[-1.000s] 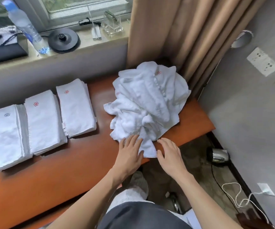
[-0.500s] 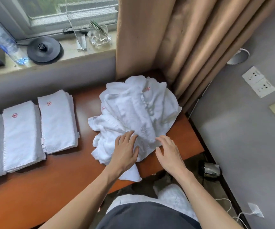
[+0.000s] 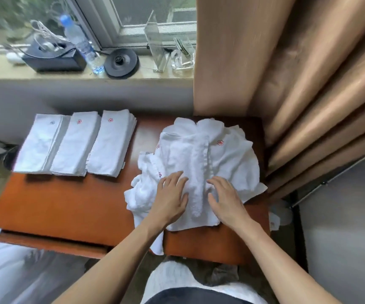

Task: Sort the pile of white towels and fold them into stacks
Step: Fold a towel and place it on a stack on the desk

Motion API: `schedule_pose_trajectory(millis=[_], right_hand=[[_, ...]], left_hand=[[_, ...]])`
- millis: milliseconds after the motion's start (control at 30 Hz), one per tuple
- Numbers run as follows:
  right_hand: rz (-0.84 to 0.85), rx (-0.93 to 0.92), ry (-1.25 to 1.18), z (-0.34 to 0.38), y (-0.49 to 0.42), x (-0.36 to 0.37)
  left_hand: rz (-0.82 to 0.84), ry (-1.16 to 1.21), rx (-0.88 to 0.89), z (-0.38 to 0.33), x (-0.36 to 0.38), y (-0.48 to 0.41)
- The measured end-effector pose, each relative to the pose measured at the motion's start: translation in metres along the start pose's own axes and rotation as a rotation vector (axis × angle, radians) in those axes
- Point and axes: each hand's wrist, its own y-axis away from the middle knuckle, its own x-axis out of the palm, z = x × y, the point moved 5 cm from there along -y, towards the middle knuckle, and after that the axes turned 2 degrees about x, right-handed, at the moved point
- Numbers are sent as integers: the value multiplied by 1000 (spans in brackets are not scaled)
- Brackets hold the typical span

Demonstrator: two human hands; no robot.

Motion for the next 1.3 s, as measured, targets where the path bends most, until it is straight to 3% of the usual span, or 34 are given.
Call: schedule_pose_trajectory(millis=[233,567,633,800,1033,1300], right_hand=[[41,-117,22,12,-53,-20],[56,22,58,-6,-81,-36],[73,41,73,-12,-78,-37],[70,22,62,-11,-96,-47],[110,-15,-75,-13,-87,-49],[46,-270,-205,1,-53,-108]], left_hand=[[-78,-32,-32,6,-42,-71],[14,104,11,25,-21,-168],[20,134,12,18,-14,-168],[-208,201,17,10,-28,-165],[-285,195,43,-32,-41,-117],[-354,268,68,-113,-84,-70]])
